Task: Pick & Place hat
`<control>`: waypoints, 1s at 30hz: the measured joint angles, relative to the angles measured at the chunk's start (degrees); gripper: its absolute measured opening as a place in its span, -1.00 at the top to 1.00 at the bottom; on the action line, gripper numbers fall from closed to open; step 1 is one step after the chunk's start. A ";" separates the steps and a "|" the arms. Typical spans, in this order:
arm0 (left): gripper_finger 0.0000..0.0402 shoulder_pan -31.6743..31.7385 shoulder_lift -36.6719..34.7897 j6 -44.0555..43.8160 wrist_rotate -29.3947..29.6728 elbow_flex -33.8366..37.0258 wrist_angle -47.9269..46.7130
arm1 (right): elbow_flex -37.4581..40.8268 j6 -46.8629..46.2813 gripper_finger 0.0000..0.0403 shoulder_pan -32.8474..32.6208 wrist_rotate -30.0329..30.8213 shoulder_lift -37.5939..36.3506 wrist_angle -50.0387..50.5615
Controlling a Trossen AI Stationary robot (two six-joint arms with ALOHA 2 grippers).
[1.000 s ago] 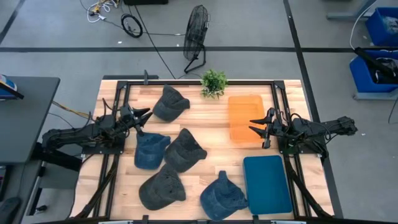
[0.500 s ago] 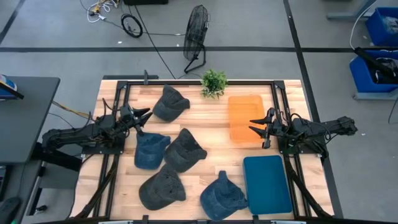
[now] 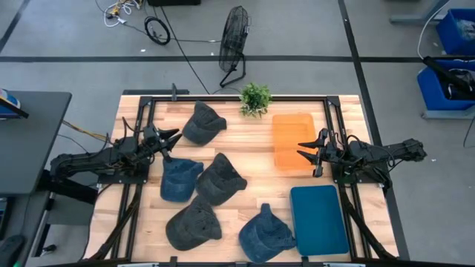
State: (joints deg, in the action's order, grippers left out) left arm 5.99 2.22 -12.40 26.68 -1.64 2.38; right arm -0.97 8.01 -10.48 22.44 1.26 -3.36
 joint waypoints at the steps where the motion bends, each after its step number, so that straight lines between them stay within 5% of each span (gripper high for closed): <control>1: 0.34 0.00 0.01 0.00 -0.01 -0.01 0.01 | 0.00 0.00 0.35 0.02 0.00 0.00 0.00; 20: 0.34 0.00 0.00 4.37 5.85 0.06 4.64 | -0.02 -0.02 0.35 0.00 0.57 0.00 -0.04; 30: 0.34 0.00 0.00 3.46 6.33 0.06 4.56 | 0.00 -7.96 0.35 0.01 -1.90 0.02 0.02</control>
State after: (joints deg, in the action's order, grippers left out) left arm 6.00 2.22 -8.94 33.02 -1.58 6.94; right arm -0.97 0.05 -10.47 20.53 1.28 -3.33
